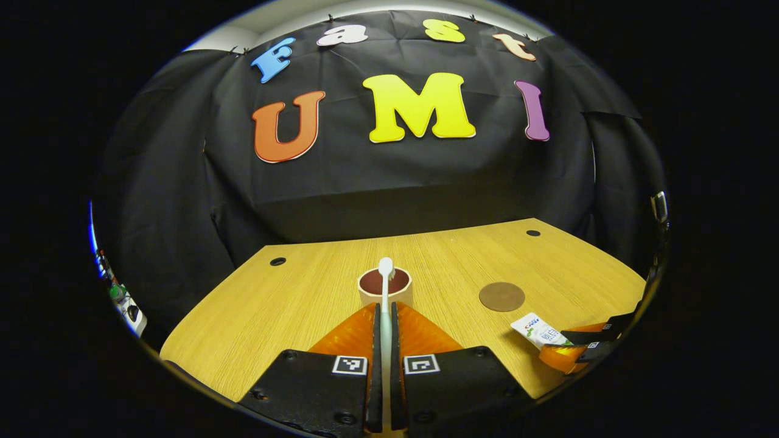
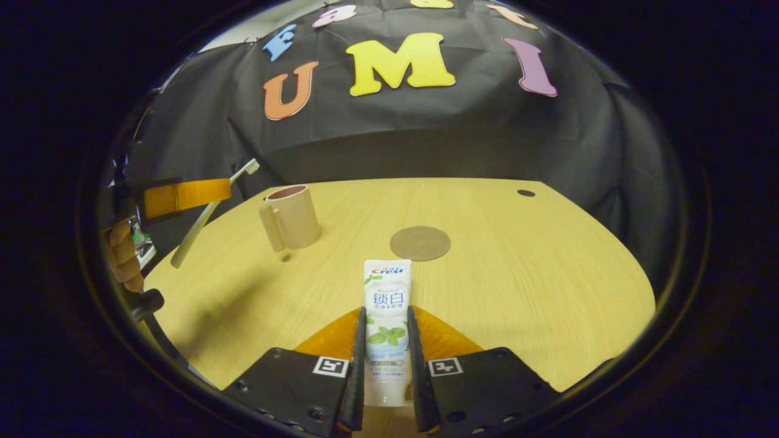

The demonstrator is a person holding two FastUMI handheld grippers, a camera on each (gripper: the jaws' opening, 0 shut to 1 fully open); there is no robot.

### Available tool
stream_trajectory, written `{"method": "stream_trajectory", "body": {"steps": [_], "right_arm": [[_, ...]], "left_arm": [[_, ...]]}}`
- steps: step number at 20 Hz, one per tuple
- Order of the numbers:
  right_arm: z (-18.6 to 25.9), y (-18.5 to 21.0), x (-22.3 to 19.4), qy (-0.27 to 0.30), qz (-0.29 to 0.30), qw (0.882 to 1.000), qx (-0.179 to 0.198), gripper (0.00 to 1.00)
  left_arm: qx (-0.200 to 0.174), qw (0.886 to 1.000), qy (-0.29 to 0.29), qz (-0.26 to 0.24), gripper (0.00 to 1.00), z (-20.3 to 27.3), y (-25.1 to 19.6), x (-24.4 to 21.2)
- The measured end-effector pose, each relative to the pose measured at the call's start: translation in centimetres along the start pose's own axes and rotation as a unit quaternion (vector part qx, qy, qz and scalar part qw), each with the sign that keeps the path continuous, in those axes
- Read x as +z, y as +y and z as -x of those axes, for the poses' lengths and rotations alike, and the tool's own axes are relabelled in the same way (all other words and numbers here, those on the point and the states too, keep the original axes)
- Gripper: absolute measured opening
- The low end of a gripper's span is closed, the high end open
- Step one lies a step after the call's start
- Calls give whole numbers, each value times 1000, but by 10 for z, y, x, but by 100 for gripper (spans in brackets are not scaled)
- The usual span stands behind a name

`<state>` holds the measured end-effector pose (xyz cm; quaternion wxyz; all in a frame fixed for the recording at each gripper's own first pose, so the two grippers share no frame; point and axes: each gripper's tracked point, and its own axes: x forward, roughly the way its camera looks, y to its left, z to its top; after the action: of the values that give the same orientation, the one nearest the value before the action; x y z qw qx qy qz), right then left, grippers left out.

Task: Put the toothbrush and toothpaste on the desktop into the cup, then pick up the cup and place it on the coaster on the desktop.

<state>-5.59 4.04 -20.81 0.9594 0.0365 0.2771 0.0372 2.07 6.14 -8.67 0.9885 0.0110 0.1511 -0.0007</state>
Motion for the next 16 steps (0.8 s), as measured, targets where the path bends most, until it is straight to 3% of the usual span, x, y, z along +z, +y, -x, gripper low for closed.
{"method": "stream_trajectory", "body": {"steps": [11, 16], "right_arm": [[-15, 11, 100, -103, 6, 995, 10, 32], [-30, 22, 113, -108, 13, 994, 12, 34]], "left_arm": [[-21, 997, -70, 35, 7, -71, 12, 80], [-30, 995, -86, 47, 7, -95, 20, 105]]}}
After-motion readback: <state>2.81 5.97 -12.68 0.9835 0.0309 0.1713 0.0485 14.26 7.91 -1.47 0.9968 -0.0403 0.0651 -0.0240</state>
